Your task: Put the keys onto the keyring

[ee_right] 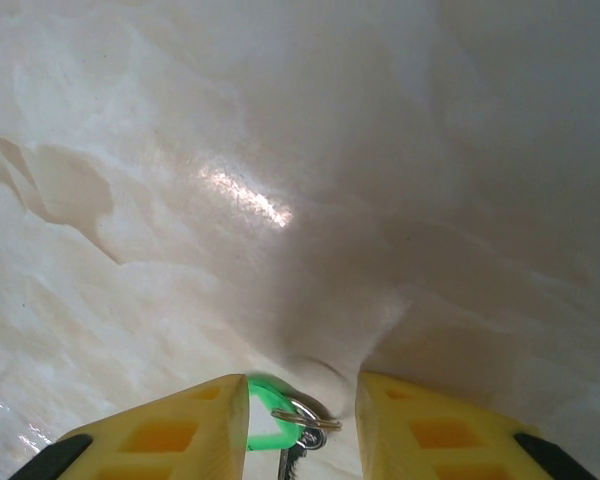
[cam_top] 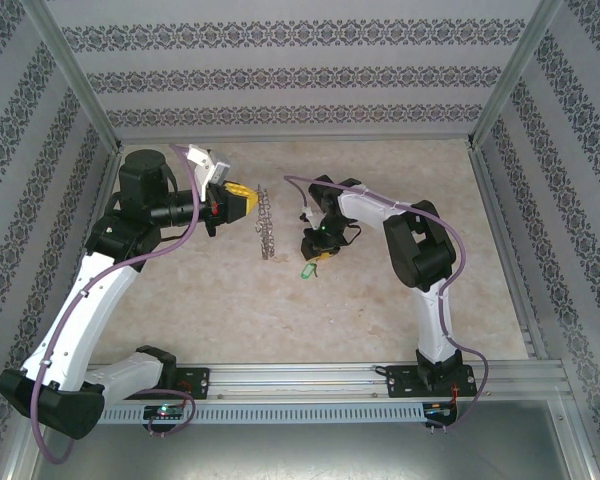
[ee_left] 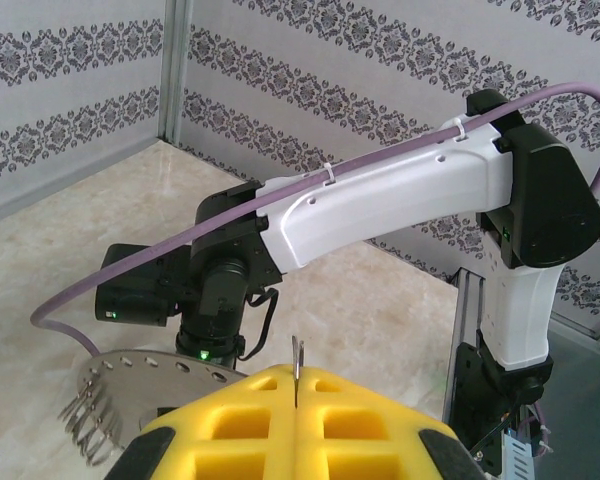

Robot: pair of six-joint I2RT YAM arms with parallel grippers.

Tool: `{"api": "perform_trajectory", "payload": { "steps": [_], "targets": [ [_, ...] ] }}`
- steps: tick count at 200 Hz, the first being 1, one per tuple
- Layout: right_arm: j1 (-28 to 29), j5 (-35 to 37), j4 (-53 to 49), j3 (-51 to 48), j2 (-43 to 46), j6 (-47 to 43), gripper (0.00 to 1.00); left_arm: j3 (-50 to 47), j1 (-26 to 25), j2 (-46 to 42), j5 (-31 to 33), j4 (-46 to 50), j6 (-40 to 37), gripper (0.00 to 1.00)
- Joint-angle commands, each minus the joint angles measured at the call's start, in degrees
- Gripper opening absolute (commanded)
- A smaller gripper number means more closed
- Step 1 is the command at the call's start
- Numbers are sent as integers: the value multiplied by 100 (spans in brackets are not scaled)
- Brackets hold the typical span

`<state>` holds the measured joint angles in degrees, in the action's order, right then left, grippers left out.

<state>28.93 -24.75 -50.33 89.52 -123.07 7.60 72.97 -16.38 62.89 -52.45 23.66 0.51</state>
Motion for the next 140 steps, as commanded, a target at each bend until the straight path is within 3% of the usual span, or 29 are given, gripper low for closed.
{"api": "perform_trajectory", "payload": {
  "steps": [1, 140],
  "targets": [
    [103, -389, -331, -260, 57, -79, 34, 86, 60, -42, -142, -309, 11, 0],
    [104, -675, -34, -745, 426, -13, 28, 33, 64, -51, -172, -309, 67, 0]
  ]
}}
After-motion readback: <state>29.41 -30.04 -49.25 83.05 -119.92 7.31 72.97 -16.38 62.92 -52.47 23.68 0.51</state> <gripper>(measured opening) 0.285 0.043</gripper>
